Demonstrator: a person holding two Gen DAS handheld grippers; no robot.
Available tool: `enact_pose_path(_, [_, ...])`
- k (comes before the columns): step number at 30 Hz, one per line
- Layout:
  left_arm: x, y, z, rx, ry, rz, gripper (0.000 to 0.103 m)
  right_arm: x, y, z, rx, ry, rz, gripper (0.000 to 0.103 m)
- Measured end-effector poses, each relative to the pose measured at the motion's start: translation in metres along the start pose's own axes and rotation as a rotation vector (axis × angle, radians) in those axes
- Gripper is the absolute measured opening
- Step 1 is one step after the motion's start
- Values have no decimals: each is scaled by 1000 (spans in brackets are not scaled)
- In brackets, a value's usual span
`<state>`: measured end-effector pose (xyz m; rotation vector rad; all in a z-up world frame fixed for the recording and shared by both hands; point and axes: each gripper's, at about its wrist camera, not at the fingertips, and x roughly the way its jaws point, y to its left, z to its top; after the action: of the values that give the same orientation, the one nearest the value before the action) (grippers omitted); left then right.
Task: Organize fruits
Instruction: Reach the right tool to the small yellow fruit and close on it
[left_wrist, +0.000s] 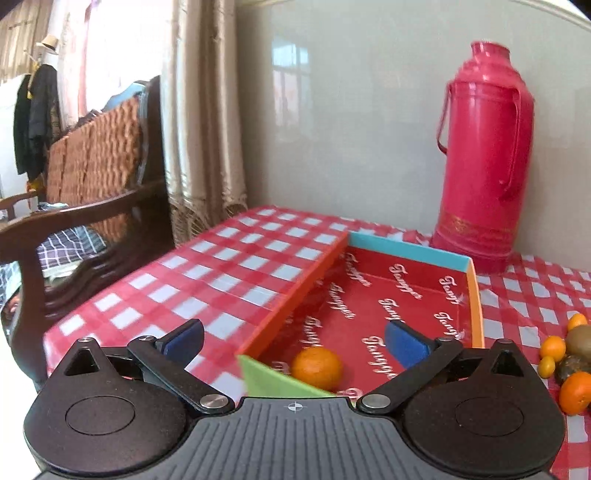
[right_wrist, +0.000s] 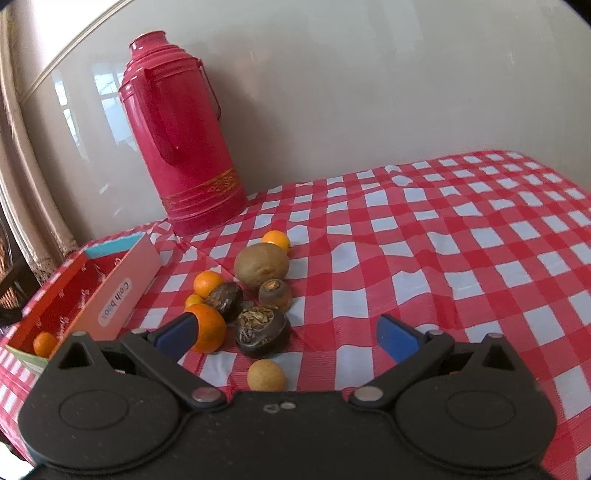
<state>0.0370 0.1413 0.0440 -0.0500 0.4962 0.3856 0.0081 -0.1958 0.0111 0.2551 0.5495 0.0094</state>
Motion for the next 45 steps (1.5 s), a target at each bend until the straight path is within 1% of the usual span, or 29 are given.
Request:
enact_pose_path(7, [-25, 43, -13, -52, 16, 69, 103, 1, 14, -7, -116, 2, -21, 97])
enact_pose_path(9, [-30, 49, -19, -65, 19, 66, 103, 2, 18, -8, -138, 3, -20, 93])
enact_pose_path(11, [-32, 54, -23, -78, 25, 65, 103, 5, 20, -10, -149, 14, -30, 86])
enact_pose_path(12, [-32, 57, -24, -90, 27, 64, 103, 6, 20, -10, -150, 21, -36, 84])
enact_pose_path(15, [-35, 66, -25, -121, 8, 76, 103, 12, 21, -12, -151, 40, -55, 81])
enact_pose_path(17, [-36, 73, -26, -140, -1, 81, 103, 14, 22, -13, -157, 49, -62, 74])
enact_pose_path(19, [-35, 77, -27, -154, 0, 88, 103, 17, 23, -15, -166, 59, -73, 72])
enact_pose_path(21, [-33, 83, -28, -170, 7, 94, 103, 21, 25, -16, -176, 69, -92, 72])
enact_pose_path(22, [-33, 85, -29, -177, 10, 92, 103, 23, 26, -16, -180, 74, -99, 70])
enact_pose_path(26, [-32, 90, -30, -202, 17, 95, 103, 27, 31, -18, -187, 87, -103, 54])
enact_pose_path(28, [-32, 93, -31, -213, 20, 96, 103, 30, 33, -19, -193, 92, -106, 50])
enact_pose_path(31, [-31, 97, -32, -225, 25, 96, 103, 31, 36, -19, -205, 93, -110, 47])
enact_pose_path(39, [-31, 102, -34, -245, 34, 105, 103, 34, 37, -20, -214, 97, -140, 44])
enact_pose_path(42, [-31, 103, -34, -242, 35, 108, 103, 35, 39, -21, -225, 107, -140, 39])
enact_pose_path(44, [-32, 103, -35, -240, 34, 112, 103, 36, 42, -22, -238, 109, -142, 34])
enact_pose_path(45, [-32, 104, -35, -240, 34, 113, 103, 37, 43, -23, -244, 110, -144, 33])
